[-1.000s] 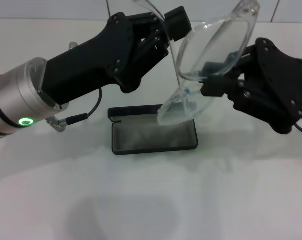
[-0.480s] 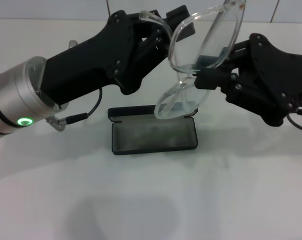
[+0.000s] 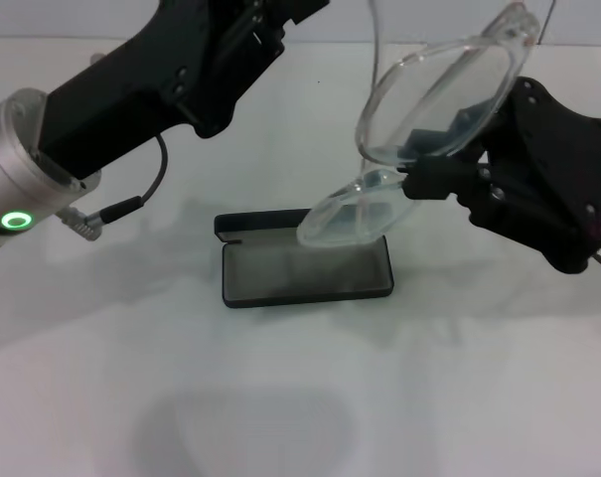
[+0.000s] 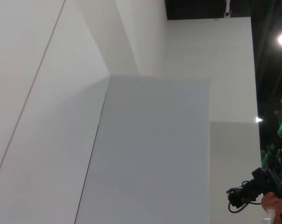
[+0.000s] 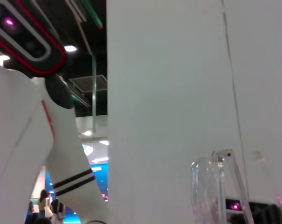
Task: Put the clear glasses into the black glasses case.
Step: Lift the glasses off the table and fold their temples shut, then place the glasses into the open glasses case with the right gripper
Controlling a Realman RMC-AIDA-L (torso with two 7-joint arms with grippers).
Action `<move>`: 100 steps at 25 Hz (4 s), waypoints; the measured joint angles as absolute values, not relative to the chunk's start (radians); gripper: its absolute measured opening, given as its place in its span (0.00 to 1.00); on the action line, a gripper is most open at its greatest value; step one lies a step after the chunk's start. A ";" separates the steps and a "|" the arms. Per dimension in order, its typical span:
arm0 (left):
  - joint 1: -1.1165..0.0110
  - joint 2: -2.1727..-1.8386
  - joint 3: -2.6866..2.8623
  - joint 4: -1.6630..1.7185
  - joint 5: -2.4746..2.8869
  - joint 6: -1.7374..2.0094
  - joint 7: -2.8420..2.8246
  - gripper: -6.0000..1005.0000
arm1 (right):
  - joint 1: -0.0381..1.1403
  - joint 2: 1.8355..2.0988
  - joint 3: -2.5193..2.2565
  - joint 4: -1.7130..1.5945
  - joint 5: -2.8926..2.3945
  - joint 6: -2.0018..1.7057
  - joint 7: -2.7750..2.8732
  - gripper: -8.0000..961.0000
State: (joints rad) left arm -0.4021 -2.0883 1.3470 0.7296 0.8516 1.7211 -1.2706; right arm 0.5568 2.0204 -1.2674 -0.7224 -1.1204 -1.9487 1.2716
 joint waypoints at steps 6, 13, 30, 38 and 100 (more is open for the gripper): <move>-0.406 -2.089 1.356 0.725 0.857 1.720 -1.271 0.06 | 0.563 2.023 -1.270 -0.722 -1.121 -1.940 1.270 0.08; -0.424 -2.088 1.400 0.729 0.861 1.720 -1.272 0.06 | 0.573 2.023 -1.274 -0.716 -1.127 -1.917 1.270 0.08; -0.443 -2.088 1.411 0.732 0.887 1.727 -1.272 0.07 | 0.586 2.020 -1.278 -0.684 -1.126 -1.885 1.272 0.08; -0.434 -2.091 1.349 0.702 0.874 1.720 -1.266 0.07 | 0.586 2.020 -1.282 -0.693 -1.125 -1.918 1.272 0.08; -0.160 -2.080 1.074 0.943 1.330 1.721 -1.357 0.07 | 1.059 2.028 -1.736 -1.159 -2.324 -1.508 2.386 0.09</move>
